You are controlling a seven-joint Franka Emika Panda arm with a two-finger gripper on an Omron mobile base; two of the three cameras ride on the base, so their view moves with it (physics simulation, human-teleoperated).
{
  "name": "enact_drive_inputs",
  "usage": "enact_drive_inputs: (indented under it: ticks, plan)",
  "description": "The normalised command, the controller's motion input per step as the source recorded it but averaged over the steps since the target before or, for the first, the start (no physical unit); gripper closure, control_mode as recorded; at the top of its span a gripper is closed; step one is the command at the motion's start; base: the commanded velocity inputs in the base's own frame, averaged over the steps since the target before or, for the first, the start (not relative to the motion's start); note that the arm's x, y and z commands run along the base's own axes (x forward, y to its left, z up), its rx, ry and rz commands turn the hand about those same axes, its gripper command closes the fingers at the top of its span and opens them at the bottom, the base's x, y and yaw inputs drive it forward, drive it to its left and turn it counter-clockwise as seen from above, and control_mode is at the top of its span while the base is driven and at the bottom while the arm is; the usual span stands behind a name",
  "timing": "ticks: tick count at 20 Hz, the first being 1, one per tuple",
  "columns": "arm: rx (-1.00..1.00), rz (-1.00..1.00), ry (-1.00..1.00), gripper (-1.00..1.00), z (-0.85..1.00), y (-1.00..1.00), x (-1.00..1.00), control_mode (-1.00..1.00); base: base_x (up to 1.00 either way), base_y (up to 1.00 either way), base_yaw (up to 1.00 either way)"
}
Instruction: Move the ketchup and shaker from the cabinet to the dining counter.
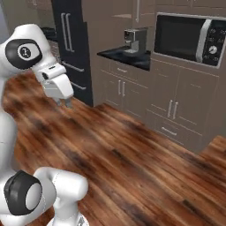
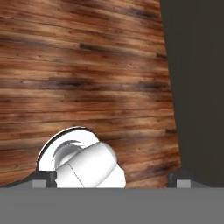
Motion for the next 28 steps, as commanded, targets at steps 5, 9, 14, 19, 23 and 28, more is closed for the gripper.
enact_drive_inputs:
  ticks: [5,9,14,19,23,28]
  plan:
    - [0.00,0.00,0.00,-1.00,0.00,0.00,0.00,1.00,1.00,0.00,0.45]
    - [0.00,0.00,0.00,-1.00,0.00,0.00,0.00,1.00,1.00,-0.08,0.48]
    - [0.00,0.00,0.00,-1.00,0.00,0.00,0.00,1.00,1.00,-0.23,0.49]
    - [0.00,0.00,0.00,-1.00,0.00,0.00,0.00,1.00,1.00,-0.42,0.48]
    - [0.00,0.00,0.00,-1.00,0.00,0.00,0.00,1.00,1.00,-0.46,0.41]
    - [0.00,0.00,0.00,-1.00,0.00,0.00,0.00,1.00,1.00,-0.30,0.11]
